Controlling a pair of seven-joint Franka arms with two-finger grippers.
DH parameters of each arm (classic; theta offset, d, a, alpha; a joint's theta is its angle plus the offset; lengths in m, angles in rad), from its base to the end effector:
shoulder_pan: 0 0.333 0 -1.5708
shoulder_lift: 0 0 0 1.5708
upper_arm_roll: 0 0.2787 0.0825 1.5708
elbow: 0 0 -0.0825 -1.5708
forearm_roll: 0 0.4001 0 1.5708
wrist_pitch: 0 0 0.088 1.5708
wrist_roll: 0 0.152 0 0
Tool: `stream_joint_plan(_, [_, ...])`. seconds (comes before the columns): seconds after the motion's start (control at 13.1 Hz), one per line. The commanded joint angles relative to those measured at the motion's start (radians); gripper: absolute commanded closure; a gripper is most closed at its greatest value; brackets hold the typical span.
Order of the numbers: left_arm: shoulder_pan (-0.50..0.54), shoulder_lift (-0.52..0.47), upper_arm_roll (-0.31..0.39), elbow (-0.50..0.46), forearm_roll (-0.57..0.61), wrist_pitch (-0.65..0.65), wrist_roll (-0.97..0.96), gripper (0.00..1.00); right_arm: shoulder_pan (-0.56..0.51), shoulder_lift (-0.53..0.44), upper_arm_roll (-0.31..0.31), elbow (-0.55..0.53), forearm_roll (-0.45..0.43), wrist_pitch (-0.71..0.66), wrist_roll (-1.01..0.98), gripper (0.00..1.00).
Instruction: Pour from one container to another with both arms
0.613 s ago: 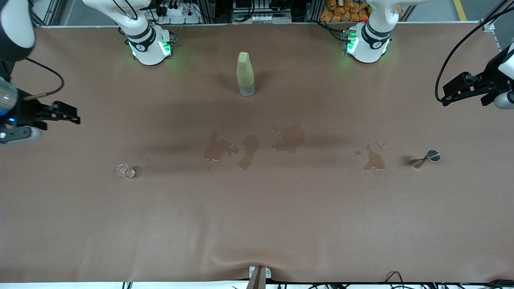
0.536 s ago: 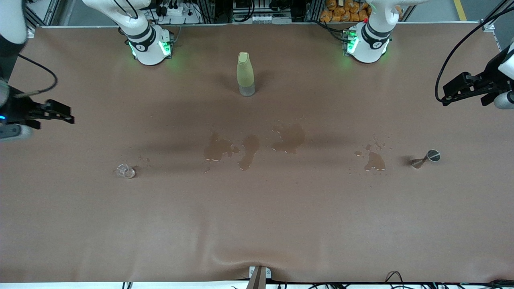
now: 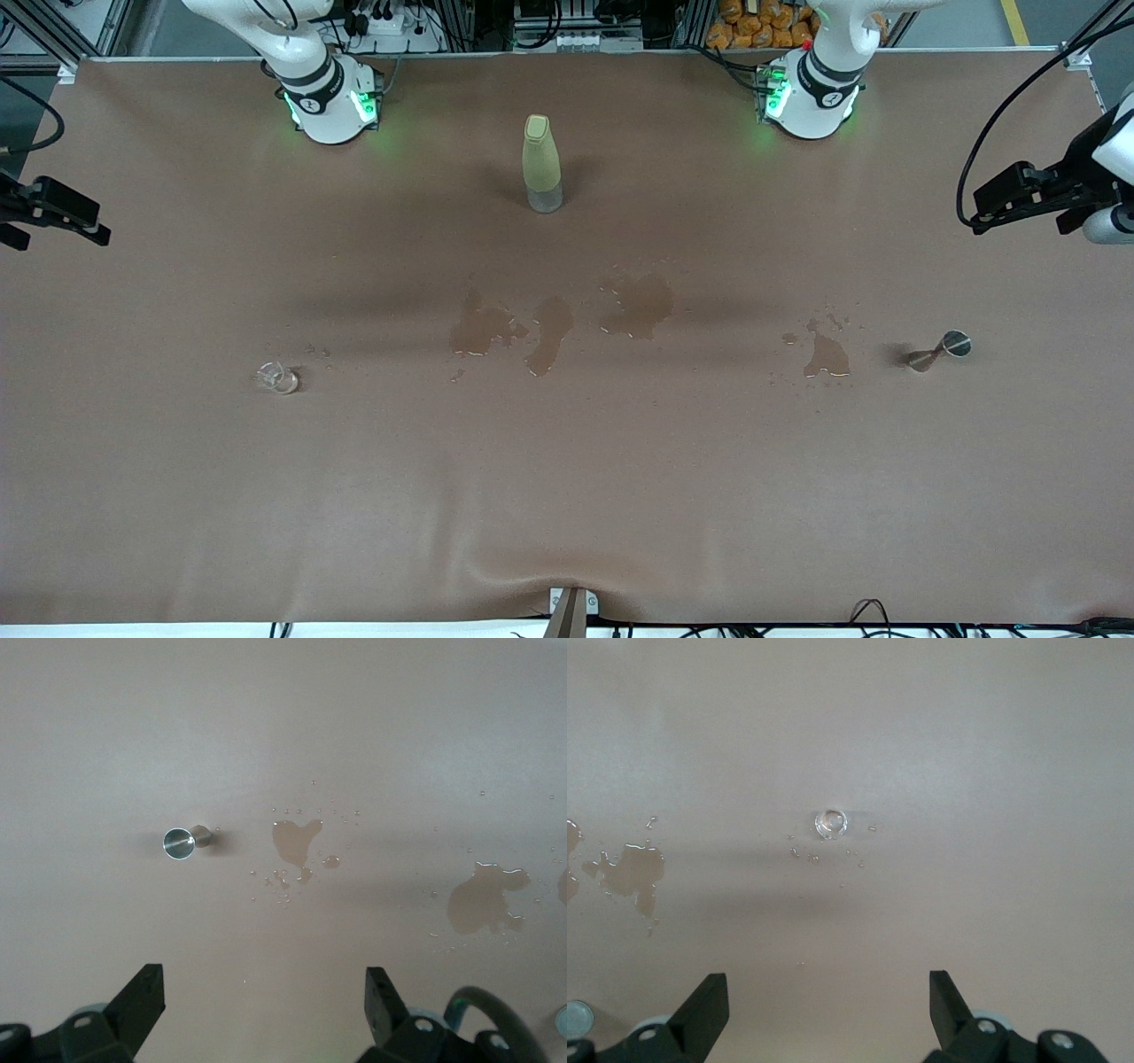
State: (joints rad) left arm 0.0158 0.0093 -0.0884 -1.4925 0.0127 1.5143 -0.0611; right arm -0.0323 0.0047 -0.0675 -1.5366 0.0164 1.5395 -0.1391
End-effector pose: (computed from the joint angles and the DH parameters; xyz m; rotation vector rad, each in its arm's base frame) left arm 0.5671 -0.0390 0.5700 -3.1305 0.0167 -0.0208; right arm 0.5665 -0.0541 0.5534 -3.1248 -0.0622 -0.0002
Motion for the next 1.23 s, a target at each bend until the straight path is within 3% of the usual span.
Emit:
stream_joint_plan(0.0, [0.001, -0.008, 0.001, 0.009, 0.007, -0.006, 0.006, 0.0, -0.015, 0.0, 0.023, -0.007, -0.012, -0.009, 0.019, 0.0])
stream_joint_plan(0.38, [0.006, -0.006, 0.01, 0.012, 0.006, -0.005, 0.044, 0.0, -0.018, -0.011, 0.018, 0.018, -0.007, -0.084, 0.01, 0.0])
stream_joint_plan(0.54, [0.006, 0.007, 0.053, 0.029, 0.0, -0.005, 0.094, 0.0, -0.012, -0.025, 0.018, 0.004, -0.001, -0.073, 0.007, 0.0])
stream_joint_plan(0.77, [0.006, 0.009, 0.163, 0.031, -0.057, -0.005, 0.32, 0.0, -0.033, -0.035, 0.028, -0.02, 0.004, -0.055, 0.003, 0.0])
stream_joint_plan(0.92, [0.006, 0.017, 0.229, 0.031, -0.06, 0.001, 0.468, 0.0, -0.101, -0.037, 0.104, -0.026, 0.004, -0.055, 0.009, 0.0])
stream_joint_plan(1.15, [0.007, 0.053, 0.355, 0.031, -0.146, 0.027, 0.708, 0.0, -0.087, -0.034, 0.103, -0.023, 0.0, -0.058, 0.013, 0.0])
